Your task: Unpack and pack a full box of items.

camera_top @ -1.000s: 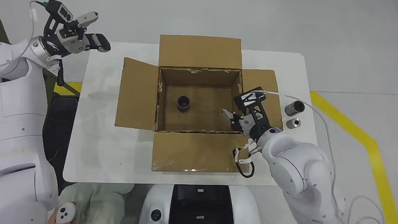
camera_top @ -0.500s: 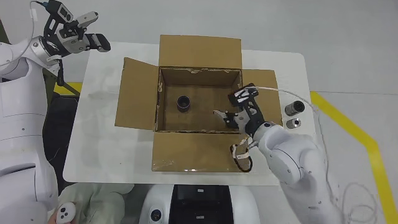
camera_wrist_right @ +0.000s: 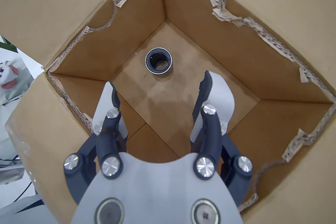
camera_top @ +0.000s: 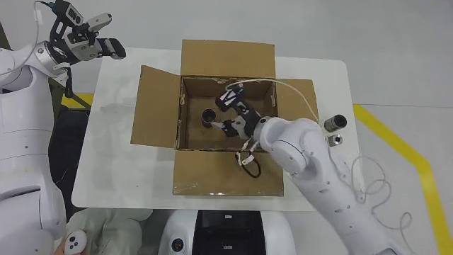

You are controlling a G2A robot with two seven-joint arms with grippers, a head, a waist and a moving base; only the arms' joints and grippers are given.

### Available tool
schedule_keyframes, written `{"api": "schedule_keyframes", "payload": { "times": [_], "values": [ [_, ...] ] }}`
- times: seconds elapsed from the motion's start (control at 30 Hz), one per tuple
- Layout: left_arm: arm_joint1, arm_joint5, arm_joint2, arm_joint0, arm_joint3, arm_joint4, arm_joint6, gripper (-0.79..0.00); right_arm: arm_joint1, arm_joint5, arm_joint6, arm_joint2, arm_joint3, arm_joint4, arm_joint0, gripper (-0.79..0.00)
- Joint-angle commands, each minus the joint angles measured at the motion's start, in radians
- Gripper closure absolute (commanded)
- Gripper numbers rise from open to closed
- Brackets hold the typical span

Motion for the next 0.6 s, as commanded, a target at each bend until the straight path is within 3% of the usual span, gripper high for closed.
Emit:
{"api": "schedule_keyframes", "payload": {
  "times": [0.0, 0.57],
  "values": [
    [0.000, 0.000, 0.000, 0.000, 0.000, 0.000, 0.000, -0.785, -0.008, -0.008, 0.000, -0.025, 0.046, 0.017, 0.031, -0.613],
    [0.000, 0.000, 0.000, 0.000, 0.000, 0.000, 0.000, -0.785, -0.065, -0.057, -0.043, -0.168, 0.330, 0.074, 0.207, -0.653]
  ]
}}
